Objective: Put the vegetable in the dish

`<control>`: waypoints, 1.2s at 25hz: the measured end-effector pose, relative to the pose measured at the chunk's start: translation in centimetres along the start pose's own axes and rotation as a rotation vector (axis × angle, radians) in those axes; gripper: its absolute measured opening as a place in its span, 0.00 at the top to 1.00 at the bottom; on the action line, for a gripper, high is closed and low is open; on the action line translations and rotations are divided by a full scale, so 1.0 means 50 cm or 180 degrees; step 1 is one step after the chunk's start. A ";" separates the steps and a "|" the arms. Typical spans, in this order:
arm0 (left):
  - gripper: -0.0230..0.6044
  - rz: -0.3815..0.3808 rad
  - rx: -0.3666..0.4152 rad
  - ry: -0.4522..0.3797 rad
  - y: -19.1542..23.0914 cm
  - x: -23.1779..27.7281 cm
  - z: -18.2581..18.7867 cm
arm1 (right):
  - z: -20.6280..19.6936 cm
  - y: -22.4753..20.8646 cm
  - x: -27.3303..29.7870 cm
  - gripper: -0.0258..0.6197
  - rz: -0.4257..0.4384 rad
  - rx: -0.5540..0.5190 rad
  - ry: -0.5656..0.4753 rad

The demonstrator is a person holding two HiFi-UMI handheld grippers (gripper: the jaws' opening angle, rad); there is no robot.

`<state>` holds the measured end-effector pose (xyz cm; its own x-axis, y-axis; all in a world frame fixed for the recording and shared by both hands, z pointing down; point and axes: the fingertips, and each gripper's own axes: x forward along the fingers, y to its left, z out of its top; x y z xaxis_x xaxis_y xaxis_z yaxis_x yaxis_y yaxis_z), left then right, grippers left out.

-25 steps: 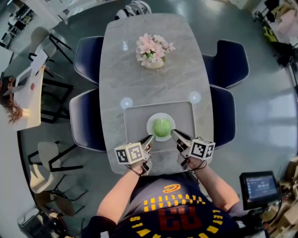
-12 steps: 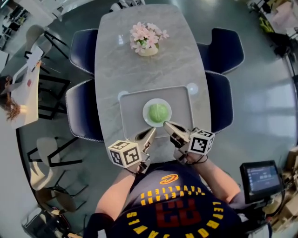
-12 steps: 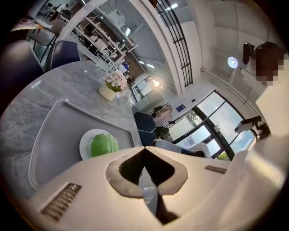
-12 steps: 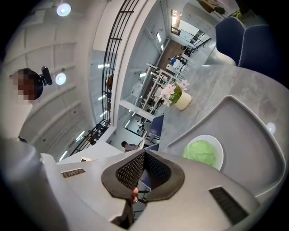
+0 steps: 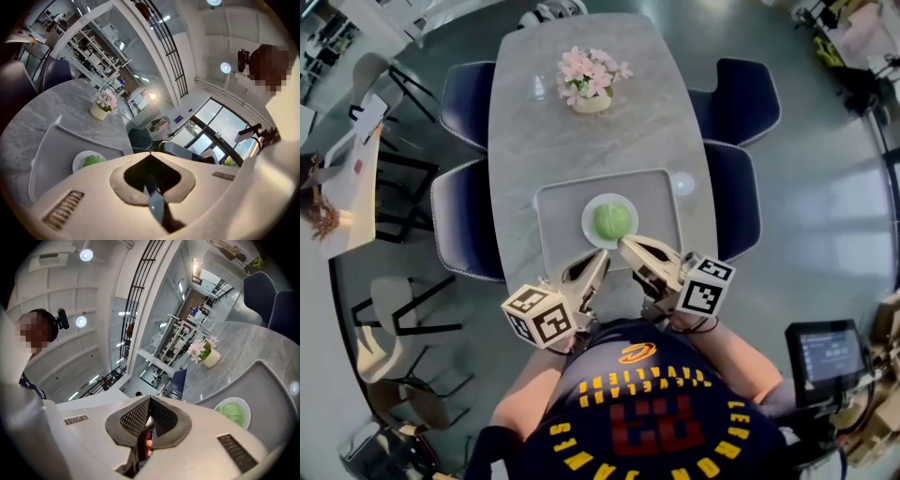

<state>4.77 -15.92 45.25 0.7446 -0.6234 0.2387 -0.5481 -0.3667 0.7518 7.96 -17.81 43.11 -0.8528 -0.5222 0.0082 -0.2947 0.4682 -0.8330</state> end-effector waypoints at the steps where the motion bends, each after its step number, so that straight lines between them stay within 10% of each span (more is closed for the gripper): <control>1: 0.96 -0.0004 0.0038 -0.0019 -0.008 -0.002 0.008 | 0.007 0.010 -0.002 0.95 0.0022 -0.0054 -0.0019; 30: 0.96 -0.0147 0.0514 -0.0174 -0.078 -0.003 0.057 | 0.047 0.064 -0.007 0.95 0.0185 -0.0695 -0.0130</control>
<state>5.69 -16.38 40.54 0.7510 -0.6383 0.1691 -0.5711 -0.4993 0.6516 8.33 -17.82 39.14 -0.8542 -0.5162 -0.0622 -0.3358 0.6391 -0.6920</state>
